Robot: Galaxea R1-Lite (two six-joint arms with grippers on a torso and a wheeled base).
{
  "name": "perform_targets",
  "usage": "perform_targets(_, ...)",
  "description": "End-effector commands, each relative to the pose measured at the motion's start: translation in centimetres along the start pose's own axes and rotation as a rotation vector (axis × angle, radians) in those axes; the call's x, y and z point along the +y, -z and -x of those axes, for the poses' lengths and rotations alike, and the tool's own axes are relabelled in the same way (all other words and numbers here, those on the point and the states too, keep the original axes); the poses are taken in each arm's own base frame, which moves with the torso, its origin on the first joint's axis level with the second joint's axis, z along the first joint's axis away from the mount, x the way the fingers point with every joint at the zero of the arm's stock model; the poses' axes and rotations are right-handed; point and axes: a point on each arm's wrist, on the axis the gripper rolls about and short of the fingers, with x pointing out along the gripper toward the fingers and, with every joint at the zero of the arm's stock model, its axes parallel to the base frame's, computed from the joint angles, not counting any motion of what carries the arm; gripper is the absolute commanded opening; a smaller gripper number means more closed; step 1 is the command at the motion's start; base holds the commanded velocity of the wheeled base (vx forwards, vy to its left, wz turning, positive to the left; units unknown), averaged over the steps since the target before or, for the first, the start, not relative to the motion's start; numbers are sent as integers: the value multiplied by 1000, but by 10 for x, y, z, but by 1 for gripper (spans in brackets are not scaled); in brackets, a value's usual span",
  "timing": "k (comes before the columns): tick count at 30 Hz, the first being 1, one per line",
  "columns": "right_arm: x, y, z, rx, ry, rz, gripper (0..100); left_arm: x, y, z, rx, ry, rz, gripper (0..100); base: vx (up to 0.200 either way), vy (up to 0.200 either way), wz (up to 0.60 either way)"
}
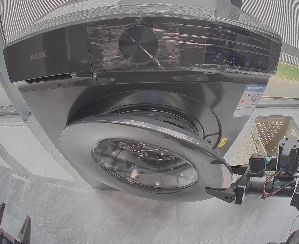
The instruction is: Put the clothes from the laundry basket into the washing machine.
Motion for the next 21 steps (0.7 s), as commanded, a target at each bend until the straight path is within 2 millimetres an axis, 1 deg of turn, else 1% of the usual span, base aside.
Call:
perform_targets(1,6,9,2,32,-23,-2,100,0,5,0,1,0,-1,100,0,0,0)
perform_targets(4,12,14,12,37,-58,1,100,0,5,0,1,0,-1,100,0,0,0)
perform_targets(8,16,19,19,41,-83,2,100,0,5,0,1,0,-1,100,0,0,0)
perform_targets(12,21,10,32,-32,-93,14,100,0,5,0,1,0,-1,100,0,0,0)
perform_targets(13,21,10,32,-32,-93,14,100,0,5,0,1,0,-1,100,0,0,0)
perform_targets(14,26,3,44,-88,-119,11,100,0,5,0,1,0,-1,100,0,0,0)
perform_targets(15,26,3,45,-93,-119,9,100,0,5,0,1,0,-1,100,0,0,0)
perform_targets(16,29,-1,54,-130,-143,2,100,0,5,0,1,0,-1,100,0,0,0)
perform_targets(17,29,-1,54,-130,-143,2,100,0,5,0,1,0,-1,100,0,0,0)
perform_targets(18,30,-6,65,-179,-143,-11,100,0,5,0,1,0,-1,100,0,0,0)
perform_targets(21,32,-20,73,-252,-148,-29,100,0,5,0,1,0,-1,100,0,0,0)
